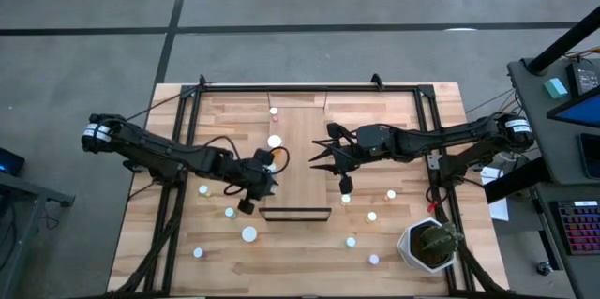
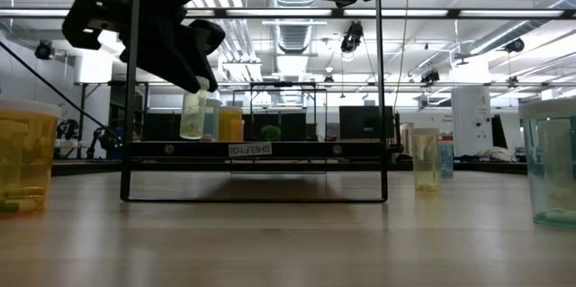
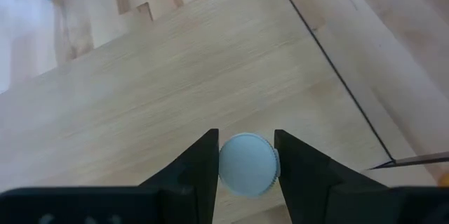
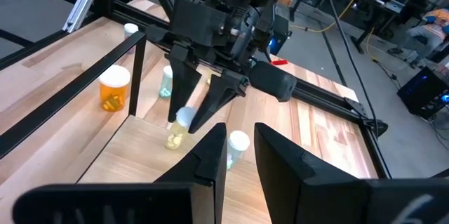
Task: Pick and place medicine bottles onto shelf by color
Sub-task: Put the yellow pill bottle on the shelf
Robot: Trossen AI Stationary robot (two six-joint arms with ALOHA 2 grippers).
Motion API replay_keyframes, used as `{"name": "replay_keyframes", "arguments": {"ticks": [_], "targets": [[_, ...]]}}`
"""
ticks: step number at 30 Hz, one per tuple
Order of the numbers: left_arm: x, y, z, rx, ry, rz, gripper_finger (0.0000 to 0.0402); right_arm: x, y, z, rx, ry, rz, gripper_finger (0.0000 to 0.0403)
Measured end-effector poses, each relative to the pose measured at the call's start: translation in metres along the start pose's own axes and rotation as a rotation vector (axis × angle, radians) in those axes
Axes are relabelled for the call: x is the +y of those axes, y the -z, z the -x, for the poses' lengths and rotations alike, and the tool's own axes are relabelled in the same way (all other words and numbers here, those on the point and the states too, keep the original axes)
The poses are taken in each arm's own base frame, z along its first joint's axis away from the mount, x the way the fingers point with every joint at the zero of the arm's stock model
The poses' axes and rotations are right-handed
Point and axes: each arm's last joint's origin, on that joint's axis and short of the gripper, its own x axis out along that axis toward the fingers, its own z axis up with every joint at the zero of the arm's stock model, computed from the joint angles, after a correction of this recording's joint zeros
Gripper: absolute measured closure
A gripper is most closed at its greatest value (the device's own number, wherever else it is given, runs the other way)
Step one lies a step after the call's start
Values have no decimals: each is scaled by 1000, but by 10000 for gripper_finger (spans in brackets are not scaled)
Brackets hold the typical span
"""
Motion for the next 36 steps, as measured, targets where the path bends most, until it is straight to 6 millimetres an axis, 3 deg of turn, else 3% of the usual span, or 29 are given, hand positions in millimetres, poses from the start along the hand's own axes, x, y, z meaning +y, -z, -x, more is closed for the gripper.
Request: {"name": "replay_keyframes", "arguments": {"ticks": [29, 36], "targets": [[-3, 9, -5, -8, -21, -5, 291, 0, 0, 0, 0, 0, 0, 339], [-3, 10, -6, 0, -18, -5, 245, 0, 0, 0, 1, 0, 0, 339]]}}
